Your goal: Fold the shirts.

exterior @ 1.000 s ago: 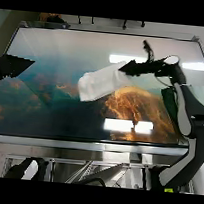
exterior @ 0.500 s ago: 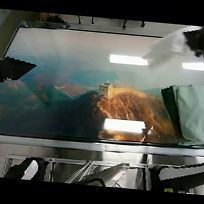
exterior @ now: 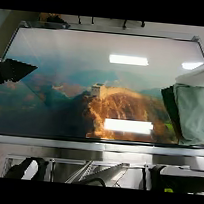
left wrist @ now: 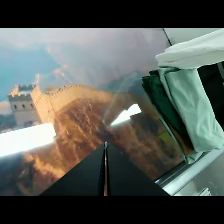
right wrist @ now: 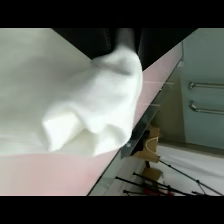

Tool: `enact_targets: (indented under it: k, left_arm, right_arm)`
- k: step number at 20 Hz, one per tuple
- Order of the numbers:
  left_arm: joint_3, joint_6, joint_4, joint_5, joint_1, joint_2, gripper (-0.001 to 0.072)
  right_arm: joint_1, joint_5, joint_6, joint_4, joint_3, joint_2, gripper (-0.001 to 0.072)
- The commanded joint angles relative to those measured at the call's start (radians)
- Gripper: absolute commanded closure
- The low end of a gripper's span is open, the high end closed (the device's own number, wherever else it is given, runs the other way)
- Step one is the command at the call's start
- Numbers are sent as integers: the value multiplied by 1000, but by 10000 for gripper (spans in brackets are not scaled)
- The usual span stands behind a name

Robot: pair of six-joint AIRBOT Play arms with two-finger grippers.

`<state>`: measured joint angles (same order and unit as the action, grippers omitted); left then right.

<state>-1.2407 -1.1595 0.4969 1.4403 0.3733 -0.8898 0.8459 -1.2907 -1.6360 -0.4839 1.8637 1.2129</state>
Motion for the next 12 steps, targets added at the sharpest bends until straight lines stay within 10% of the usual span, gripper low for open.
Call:
enact_targets:
  k: [1,12]
  left_arm:
    - [0,0,0,1,-1,-1,692]
    - [0,30,1,31,-1,-1,692]
  right_arm:
    - [80,-124,-103,-100,1,-64,684]
    - [96,-430,-219,-804,-351,-253,683]
